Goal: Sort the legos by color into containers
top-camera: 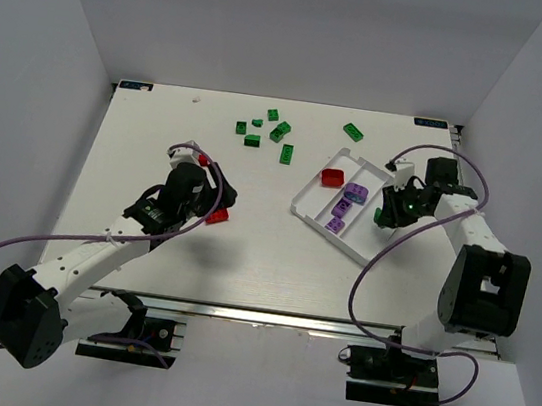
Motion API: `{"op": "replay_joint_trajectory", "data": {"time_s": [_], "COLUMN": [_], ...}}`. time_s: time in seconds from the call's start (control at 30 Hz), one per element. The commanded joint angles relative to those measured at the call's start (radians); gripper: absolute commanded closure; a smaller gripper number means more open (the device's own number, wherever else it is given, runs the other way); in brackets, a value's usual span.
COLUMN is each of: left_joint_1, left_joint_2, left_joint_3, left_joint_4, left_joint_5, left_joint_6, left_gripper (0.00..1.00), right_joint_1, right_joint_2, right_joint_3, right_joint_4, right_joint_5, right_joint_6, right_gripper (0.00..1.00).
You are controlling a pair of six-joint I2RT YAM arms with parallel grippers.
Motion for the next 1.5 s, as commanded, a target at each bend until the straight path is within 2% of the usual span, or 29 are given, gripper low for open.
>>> {"op": "replay_joint_trajectory", "data": {"time_s": [0.0, 0.1, 0.13, 0.23, 0.4, 0.5, 0.63, 0.73, 0.8, 0.83, 0.93, 1.0, 1.03, 1.17, 1.47], "left_joint_1": [0.006, 0.006, 0.006, 0.008, 0.009, 0.011, 0.012, 0.012, 0.012, 0.012, 0.012, 0.012, 0.012, 0.012, 0.012], "left_joint_2": [-0.009, -0.008, -0.009, -0.003, 0.05, 0.122, 0.231, 0.325, 0.403, 0.428, 0.5, 0.521, 0.521, 0.515, 0.613], "left_joint_3": [-0.001, -0.002, -0.002, 0.005, 0.077, 0.152, 0.272, 0.376, 0.431, 0.476, 0.518, 0.515, 0.502, 0.461, 0.436], "left_joint_4": [-0.019, -0.033, -0.038, -0.053, -0.123, -0.18, -0.266, -0.344, -0.419, -0.444, -0.539, -0.553, -0.555, -0.526, -0.444], "left_joint_5": [0.017, 0.023, 0.023, 0.023, 0.043, 0.064, 0.087, 0.094, 0.095, 0.088, 0.077, 0.075, 0.084, 0.06, 0.1], "left_joint_6": [-0.011, -0.007, -0.004, 0.019, 0.119, 0.197, 0.308, 0.415, 0.507, 0.539, 0.709, 0.78, 0.867, 0.995, 1.127], "left_gripper": [0.17, 0.17, 0.17, 0.17, 0.13, 0.09, 0.07, 0.07, 0.07, 0.08, 0.11, 0.12, 0.15, 0.14, 0.16], "right_joint_1": [-0.004, -0.007, -0.007, -0.007, -0.015, -0.023, -0.036, -0.059, -0.059, -0.061, -0.059, -0.059, -0.059, -0.059, -0.058], "right_joint_2": [0.072, 0.114, 0.118, 0.123, 0.086, 0.051, 0.02, -0.03, -0.07, -0.082, -0.141, -0.167, -0.17, -0.146, -0.152], "right_joint_3": [0.049, 0.081, 0.088, 0.094, 0.097, 0.112, 0.19, 0.195, 0.171, 0.158, 0.091, 0.063, 0.049, 0.069, 0.069], "right_joint_4": [0.001, -0.011, -0.011, -0.01, -0.013, -0.028, -0.154, -0.204, -0.24, -0.264, -0.275, -0.264, -0.261, -0.292, -0.245], "right_joint_5": [0.009, 0.009, 0.006, 0.009, 0.002, -0.012, -0.122, -0.352, -0.443, -0.521, -0.625, -0.653, -0.658, -0.669, -0.68], "right_joint_6": [-0.011, -0.011, -0.012, -0.02, -0.034, -0.058, -0.207, -0.326, -0.412, -0.454, -0.592, -0.634, -0.637, -0.637, -0.568], "right_gripper": [0.92, 0.83, 0.7, 0.45, 0.27, 0.11, 0.11, 0.11, 0.11, 0.14, 0.2, 0.22, 0.25, 0.34, 0.32]}}
